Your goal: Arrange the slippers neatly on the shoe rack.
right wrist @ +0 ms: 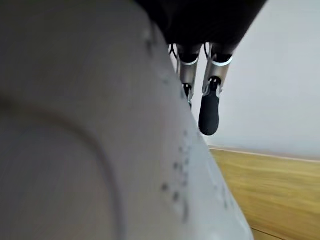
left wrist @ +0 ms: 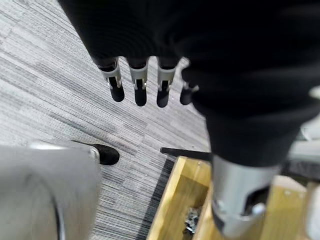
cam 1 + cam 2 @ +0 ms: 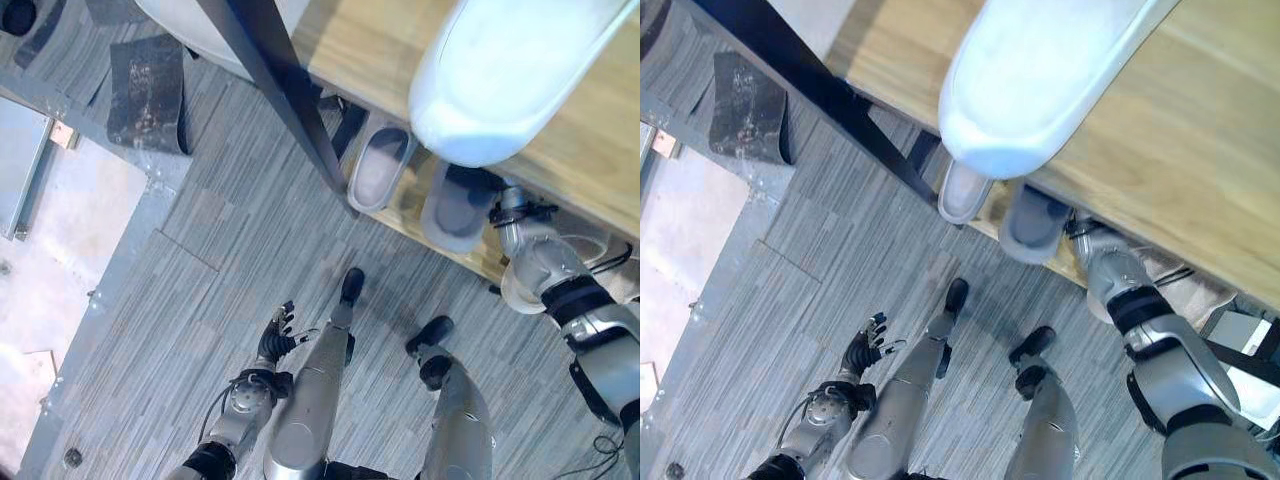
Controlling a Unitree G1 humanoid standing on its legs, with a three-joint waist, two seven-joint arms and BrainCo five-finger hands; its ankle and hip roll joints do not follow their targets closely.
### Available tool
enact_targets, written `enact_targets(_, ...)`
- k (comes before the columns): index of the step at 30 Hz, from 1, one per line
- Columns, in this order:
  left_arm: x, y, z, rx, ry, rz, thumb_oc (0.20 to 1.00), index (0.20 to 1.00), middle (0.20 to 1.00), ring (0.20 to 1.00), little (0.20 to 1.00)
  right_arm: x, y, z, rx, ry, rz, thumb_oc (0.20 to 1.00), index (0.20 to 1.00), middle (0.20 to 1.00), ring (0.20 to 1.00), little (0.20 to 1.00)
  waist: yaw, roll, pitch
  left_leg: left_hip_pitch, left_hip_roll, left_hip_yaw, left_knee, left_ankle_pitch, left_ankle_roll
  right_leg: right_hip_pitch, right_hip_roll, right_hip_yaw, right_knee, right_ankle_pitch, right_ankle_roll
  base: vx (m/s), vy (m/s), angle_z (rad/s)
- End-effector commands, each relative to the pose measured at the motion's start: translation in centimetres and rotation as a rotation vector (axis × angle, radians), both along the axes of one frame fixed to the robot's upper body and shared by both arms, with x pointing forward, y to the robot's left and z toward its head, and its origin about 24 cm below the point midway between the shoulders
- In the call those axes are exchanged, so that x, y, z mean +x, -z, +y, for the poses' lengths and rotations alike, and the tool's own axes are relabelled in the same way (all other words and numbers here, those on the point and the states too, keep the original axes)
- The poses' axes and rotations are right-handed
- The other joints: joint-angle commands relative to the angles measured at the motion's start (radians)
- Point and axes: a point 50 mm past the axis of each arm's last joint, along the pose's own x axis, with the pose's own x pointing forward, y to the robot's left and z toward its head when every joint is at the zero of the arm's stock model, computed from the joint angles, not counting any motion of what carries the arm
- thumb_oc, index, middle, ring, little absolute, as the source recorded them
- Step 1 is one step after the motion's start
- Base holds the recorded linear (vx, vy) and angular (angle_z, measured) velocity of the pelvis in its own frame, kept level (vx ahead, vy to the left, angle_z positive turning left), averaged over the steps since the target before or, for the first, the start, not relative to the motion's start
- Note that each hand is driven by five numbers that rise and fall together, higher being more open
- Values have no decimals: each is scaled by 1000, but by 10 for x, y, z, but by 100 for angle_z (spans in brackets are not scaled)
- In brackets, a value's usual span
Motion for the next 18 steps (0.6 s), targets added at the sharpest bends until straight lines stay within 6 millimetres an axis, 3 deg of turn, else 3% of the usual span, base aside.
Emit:
enact_targets(1,-1,-10,-10,-45,21,-67,1000,1000,1000,1000,1000,1,-16,-8,-83,43,-81,200,200,200,200,200,7,10,-57,-79,-24,11,189,-161,-11,-78,16,36,6,0,47,-34,39,-1)
enact_targets(5,1,-15,-13,-57,36,-91,1000,1000,1000,1000,1000,11,-9,-14,-119,121,-24,200,200,200,200,200,14,16,-65,-136,-38,2,244,-176,-5,-136,-1,49,66,-18,39,-14,22,1)
enact_targets(7,4,-19,-16,-64,40,-107,1000,1000,1000,1000,1000,16,7,-17,-99,175,48,200,200,200,200,200,16,20,-70,-162,-43,-6,258,-177,-4,-165,-6,53,91,-31,34,0,0,0)
enact_targets(8,5,-18,-15,-59,38,-105,1000,1000,1000,1000,1000,18,11,-19,-94,201,78,341,341,341,341,341,17,21,-70,-167,-44,-6,259,-177,-5,-170,-7,53,94,-34,32,-10,-9,5)
enact_targets(9,5,-18,-16,-60,40,-105,1000,1000,1000,1000,1000,20,17,-22,-86,233,118,1000,1000,1000,1000,1000,19,22,-70,-172,-43,-7,260,-177,-5,-174,-8,50,97,-35,31,-9,-5,6)
enact_targets(15,7,-20,-14,-63,27,-105,1000,1000,1000,1000,1000,25,24,-27,6,294,195,1000,1000,1000,1000,1000,22,32,-63,-162,-48,-8,251,-173,-3,-171,-8,51,97,-36,29,-2,-3,4)
enact_targets(18,8,-21,-12,-62,16,-107,1000,1000,1000,1000,1000,26,17,-28,60,310,188,1000,1000,1000,1000,1000,18,37,-57,-149,-51,-7,244,-174,-2,-166,-9,53,96,-37,30,2,-3,3)
